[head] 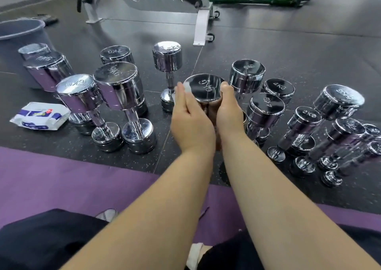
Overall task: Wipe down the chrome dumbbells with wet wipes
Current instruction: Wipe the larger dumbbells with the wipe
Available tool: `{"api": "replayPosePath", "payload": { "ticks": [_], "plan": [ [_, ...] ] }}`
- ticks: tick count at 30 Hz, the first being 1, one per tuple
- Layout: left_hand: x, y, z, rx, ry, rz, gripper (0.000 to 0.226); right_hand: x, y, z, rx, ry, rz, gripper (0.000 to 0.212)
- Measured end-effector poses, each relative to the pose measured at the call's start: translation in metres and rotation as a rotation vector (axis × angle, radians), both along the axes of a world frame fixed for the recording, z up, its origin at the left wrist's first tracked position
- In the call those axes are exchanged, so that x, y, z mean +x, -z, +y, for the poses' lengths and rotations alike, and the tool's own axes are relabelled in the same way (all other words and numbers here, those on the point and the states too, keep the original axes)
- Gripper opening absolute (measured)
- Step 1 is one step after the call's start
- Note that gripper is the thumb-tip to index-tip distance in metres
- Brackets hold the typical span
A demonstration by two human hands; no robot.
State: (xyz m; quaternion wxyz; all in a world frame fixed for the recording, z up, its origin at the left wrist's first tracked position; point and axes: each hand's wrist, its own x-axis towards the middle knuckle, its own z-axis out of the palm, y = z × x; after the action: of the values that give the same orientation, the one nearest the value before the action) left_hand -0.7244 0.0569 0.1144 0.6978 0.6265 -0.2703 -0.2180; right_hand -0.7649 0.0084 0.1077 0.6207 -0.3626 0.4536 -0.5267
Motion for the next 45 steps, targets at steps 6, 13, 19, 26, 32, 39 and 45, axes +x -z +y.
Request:
{"api": "replayPosePath", "payload": {
  "ticks": [6, 13, 19, 26, 32, 39, 45],
  "plan": [
    [-0.016, 0.016, 0.014, 0.123, 0.072, -0.008, 0.048, -0.004, -0.007, 0.005, 0.052, -0.057, -0.015, 0.061],
    [0.019, 0.022, 0.016, 0.161, 0.001, -0.09, 0.021, -0.021, 0.003, 0.033, 0.093, 0.129, 0.019, 0.048],
    [0.023, 0.013, 0.016, 0.098, -0.035, -0.082, 0.009, -0.026, 0.007, 0.045, 0.254, 0.203, -0.053, 0.028],
    [0.001, 0.007, 0.025, 0.077, 0.088, -0.198, 0.008, -0.022, 0.011, 0.047, 0.254, 0.216, -0.03, 0.022],
    [-0.001, 0.022, 0.027, 0.195, 0.097, -0.154, 0.021, -0.026, 0.007, 0.048, 0.27, 0.21, -0.046, 0.018],
    [0.007, 0.019, 0.022, 0.149, 0.138, -0.2, 0.008, -0.023, 0.002, 0.052, 0.236, -0.045, -0.245, 0.021],
    [0.015, 0.007, 0.037, 0.106, 0.19, -0.16, 0.022, -0.03, -0.013, 0.04, 0.125, 0.209, -0.302, 0.014]
  ]
}}
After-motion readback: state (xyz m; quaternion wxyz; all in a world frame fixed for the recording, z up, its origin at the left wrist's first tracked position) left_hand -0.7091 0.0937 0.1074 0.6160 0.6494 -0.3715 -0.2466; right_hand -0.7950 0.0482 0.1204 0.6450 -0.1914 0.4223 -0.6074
